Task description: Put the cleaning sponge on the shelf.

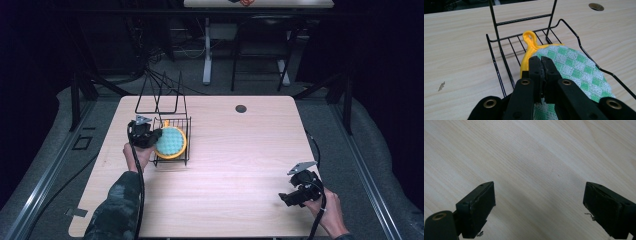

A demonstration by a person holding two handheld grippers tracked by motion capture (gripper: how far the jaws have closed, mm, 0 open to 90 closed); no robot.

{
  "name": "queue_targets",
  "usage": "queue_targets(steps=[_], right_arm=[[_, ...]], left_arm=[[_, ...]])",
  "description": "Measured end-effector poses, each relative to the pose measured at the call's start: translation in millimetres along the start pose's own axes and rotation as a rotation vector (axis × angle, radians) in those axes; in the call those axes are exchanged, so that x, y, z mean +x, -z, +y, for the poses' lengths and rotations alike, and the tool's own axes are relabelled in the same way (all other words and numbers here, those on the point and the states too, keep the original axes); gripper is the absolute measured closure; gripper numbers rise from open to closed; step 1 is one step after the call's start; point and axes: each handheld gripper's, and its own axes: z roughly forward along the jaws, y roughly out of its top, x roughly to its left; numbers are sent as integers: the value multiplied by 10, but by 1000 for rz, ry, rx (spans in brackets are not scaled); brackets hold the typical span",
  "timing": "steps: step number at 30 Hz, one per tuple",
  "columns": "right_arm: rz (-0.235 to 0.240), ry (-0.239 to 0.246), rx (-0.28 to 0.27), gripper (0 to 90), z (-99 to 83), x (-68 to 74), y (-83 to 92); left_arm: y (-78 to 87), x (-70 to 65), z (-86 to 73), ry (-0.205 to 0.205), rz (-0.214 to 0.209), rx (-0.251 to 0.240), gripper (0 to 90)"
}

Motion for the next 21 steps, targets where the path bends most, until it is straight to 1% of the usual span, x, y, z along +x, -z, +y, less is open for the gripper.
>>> queue_targets(steps=[6, 7, 8, 12, 17, 21], right_arm=[[0, 2, 0, 104, -1, -2, -2], [0, 2, 0, 104, -1, -2, -2], [0, 1, 0, 104, -1, -1, -2], [-1, 0, -3, 104, -2, -2, -6], [0, 2, 1, 104, 0, 0, -2], [0, 1, -1, 104, -3, -2, -5]], left_arm=[[-34, 24, -9, 2, -2, 11, 876], [-44, 30, -10, -1, 5, 12, 876], [-55, 28, -10, 5, 2, 14, 875], [-84, 37, -6, 3, -1, 18, 873], [-137, 49, -12, 13, -3, 27, 866], [-159, 61, -4, 8, -5, 31, 852]])
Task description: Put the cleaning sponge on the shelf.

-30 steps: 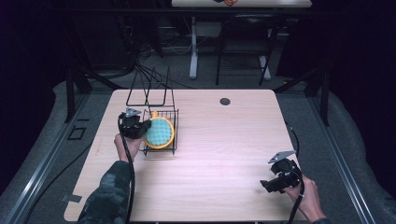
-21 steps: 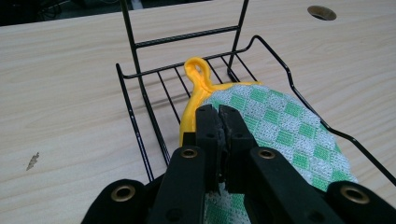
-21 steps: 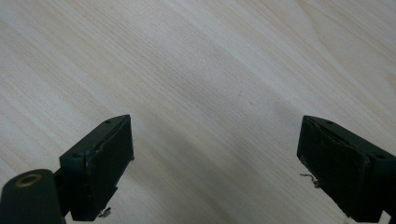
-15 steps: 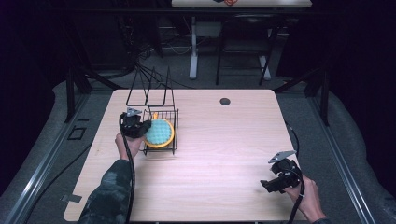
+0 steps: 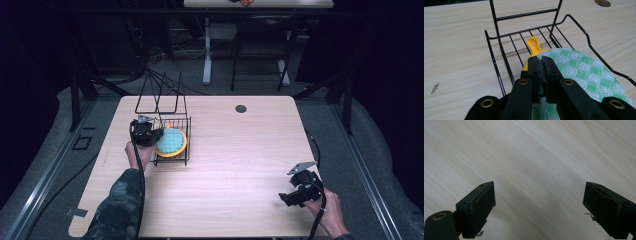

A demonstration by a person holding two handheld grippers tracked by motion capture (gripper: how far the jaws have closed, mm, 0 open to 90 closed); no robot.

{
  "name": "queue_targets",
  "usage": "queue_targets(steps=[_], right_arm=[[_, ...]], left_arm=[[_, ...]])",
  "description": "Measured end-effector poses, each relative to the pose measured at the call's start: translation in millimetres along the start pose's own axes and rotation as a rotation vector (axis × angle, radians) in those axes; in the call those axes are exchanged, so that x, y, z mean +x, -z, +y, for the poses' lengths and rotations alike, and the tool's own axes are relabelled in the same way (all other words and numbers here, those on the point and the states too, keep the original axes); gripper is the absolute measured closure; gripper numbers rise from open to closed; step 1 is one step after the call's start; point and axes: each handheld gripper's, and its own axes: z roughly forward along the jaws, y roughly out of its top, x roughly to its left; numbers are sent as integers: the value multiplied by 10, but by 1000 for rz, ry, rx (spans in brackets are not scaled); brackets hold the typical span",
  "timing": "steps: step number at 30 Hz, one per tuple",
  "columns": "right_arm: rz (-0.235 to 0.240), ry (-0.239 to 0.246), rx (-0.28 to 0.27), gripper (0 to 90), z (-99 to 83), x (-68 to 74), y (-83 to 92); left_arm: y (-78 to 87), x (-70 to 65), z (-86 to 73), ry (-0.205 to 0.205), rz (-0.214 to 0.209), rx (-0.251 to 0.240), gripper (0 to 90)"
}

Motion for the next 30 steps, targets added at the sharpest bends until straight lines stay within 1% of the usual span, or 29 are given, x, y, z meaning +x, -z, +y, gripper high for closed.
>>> queue_targets(steps=[4, 6, 8, 9, 10, 11, 13, 14, 15, 21, 22, 23, 25, 27, 28, 30], right_arm=[[-1, 1, 2, 104, 0, -1, -3], [3, -3, 1, 104, 1, 1, 1], [1, -2, 1, 105, 0, -1, 2], [3, -4, 1, 105, 0, 1, 1], [0, -1, -1, 105, -2, 0, 1], [0, -1, -1, 105, -2, 0, 1], [-3, -4, -6, 105, -4, 2, 3], [1, -9, -7, 105, -3, 4, 6], [1, -10, -10, 105, -5, 1, 6], [-5, -3, -8, 105, -7, -9, 16], [-5, -4, -8, 105, -8, -8, 19], [-5, -4, -8, 105, -8, -8, 19], [-4, -12, -12, 105, -10, -5, 25], [-3, -9, -10, 106, -11, -9, 31], [-5, -5, -12, 105, -13, -6, 28], [-1, -8, -13, 105, -11, 3, 28]], left_arm=[[-23, 5, -2, 9, -3, 1, 841], [-20, 8, 1, 21, -3, -5, 809], [-22, 17, 7, 31, -5, -4, 740], [-23, 19, 11, 39, -4, -2, 675], [-24, 22, 16, 40, -1, 2, 576], [-22, 24, 20, 42, 5, 9, 576], [-14, 32, 27, 55, 6, 11, 495], [-7, 37, 28, 49, 14, 10, 465], [3, 37, 30, 52, 14, 13, 420], [63, 25, 43, 47, 18, 10, 280], [84, 21, 45, 53, 14, 8, 247], [99, 20, 45, 53, 11, 8, 247], [158, 17, 47, 64, 8, -6, 212], [232, 15, 54, 73, 4, -20, 187], [254, 19, 53, 70, 5, -25, 179], [304, 17, 51, 81, 0, -27, 163]])
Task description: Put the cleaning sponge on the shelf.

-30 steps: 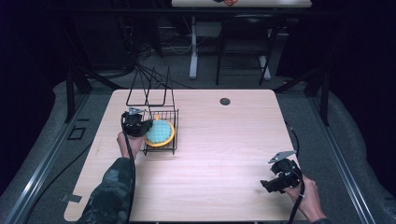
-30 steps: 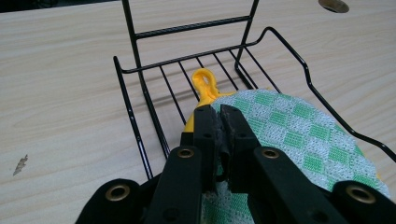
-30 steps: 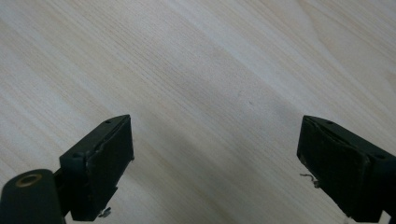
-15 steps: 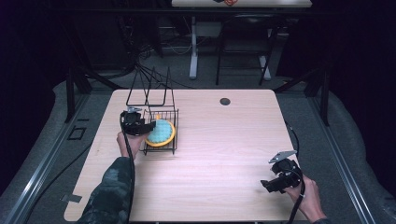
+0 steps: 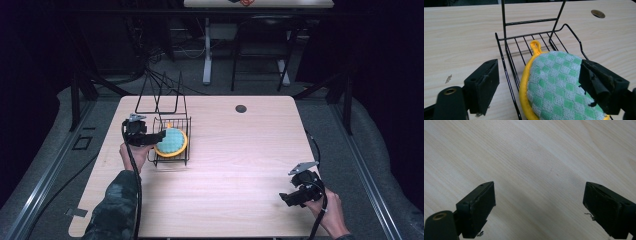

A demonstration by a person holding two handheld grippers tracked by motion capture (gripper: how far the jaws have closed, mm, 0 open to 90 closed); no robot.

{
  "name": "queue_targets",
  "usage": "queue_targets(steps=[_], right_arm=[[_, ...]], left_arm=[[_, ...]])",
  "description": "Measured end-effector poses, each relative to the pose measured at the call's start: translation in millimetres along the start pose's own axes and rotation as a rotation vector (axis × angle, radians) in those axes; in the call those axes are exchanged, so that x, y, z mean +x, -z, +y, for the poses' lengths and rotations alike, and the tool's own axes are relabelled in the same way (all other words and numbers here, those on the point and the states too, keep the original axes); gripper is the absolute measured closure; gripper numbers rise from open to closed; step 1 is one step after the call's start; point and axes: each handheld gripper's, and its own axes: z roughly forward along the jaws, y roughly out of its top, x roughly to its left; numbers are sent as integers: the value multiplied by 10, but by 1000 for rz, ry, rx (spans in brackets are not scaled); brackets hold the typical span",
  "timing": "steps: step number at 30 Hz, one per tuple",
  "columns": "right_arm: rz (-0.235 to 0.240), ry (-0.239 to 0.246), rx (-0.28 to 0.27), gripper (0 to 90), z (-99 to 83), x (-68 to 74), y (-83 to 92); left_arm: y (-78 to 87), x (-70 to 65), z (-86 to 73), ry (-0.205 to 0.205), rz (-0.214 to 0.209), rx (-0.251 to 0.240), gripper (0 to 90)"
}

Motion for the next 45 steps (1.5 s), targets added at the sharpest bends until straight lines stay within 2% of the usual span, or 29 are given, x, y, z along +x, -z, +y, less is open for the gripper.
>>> queue_targets(steps=[5, 6, 12, 14, 17, 20, 24, 29, 36, 40, 43, 45], right_arm=[[-1, 3, -2, 106, 2, 5, 9], [1, 2, 2, 106, 1, 1, 5], [-4, 11, 0, 106, 9, 12, 5], [-4, 6, 1, 106, 5, 14, 7], [-4, 11, 3, 106, 4, 12, 11], [-4, 10, 3, 106, 10, 24, 18], [-5, 11, 4, 106, 11, 26, 24], [-11, 18, -1, 106, 13, 32, 23], [-14, 21, -3, 106, 13, 42, 39], [-16, 22, -4, 107, 12, 42, 39], [-16, 24, -6, 107, 13, 48, 45], [-17, 28, -4, 107, 15, 47, 48]], left_arm=[[76, -9, -37, 6, -16, 42, 138], [90, -17, -48, 7, -14, 50, 111], [265, -77, -87, -11, -7, 55, 70], [326, -109, -99, -24, -4, 53, 52], [403, -162, -119, -42, -14, 74, 29], [497, -243, -155, -76, -9, 82, 16], [627, -353, -203, -109, -9, 74, 3], [743, -460, -257, -126, -22, 62, 2], [862, -612, -431, -181, -33, 88, 0], [896, -661, -540, -188, -29, 100, 0], [906, -701, -640, -206, -33, 122, 0], [899, -722, -710, -224, -36, 154, 0]])
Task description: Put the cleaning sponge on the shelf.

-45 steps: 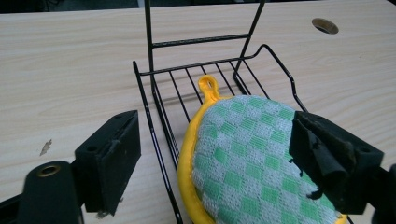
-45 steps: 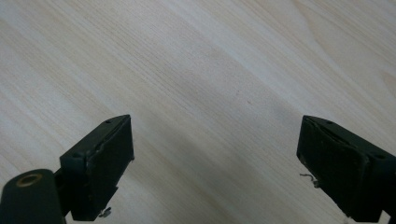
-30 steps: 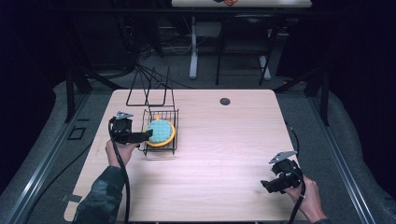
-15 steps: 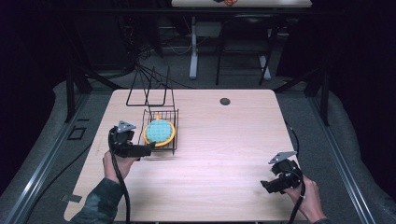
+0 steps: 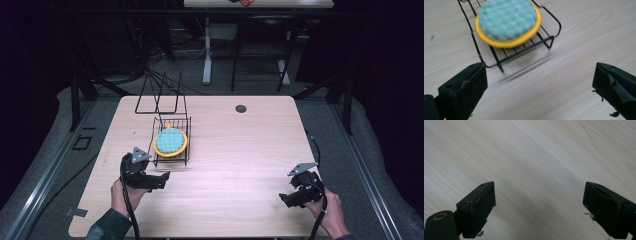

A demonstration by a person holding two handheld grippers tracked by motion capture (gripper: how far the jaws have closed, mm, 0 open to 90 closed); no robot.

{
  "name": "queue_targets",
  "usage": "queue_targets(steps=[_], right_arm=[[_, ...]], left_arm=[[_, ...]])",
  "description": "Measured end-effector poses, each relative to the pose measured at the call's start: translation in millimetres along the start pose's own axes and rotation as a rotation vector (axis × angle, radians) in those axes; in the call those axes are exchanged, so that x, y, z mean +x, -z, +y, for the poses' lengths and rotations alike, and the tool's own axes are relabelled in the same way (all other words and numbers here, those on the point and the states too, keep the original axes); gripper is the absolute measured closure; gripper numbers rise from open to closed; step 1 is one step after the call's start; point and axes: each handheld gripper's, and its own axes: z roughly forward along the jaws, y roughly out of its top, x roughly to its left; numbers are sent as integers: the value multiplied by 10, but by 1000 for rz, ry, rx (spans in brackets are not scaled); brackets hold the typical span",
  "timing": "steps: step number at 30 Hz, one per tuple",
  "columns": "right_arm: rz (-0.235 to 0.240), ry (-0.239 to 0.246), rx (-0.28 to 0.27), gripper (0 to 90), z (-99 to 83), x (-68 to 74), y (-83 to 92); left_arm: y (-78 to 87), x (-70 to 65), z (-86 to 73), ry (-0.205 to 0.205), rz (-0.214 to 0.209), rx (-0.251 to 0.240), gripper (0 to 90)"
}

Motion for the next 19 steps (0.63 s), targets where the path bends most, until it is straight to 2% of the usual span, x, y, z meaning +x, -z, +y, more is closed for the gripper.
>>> queue_targets(steps=[2, 7, 10, 14, 19], right_arm=[[4, -3, 0, 107, 0, 6, -3], [0, 14, 5, 107, 9, 7, -28], [2, 15, 11, 108, 12, 16, -34], [3, 15, 6, 109, -1, 23, -13], [9, 22, 17, 108, 2, 20, -40]], left_arm=[[-12, -27, -60, -20, -1, 18, 0], [-63, -68, -221, -19, -13, 51, 0], [-155, -57, -229, -27, -25, 79, 0], [-197, -56, -200, -22, -24, 59, 0], [-227, -12, -240, -22, -35, 66, 0]])
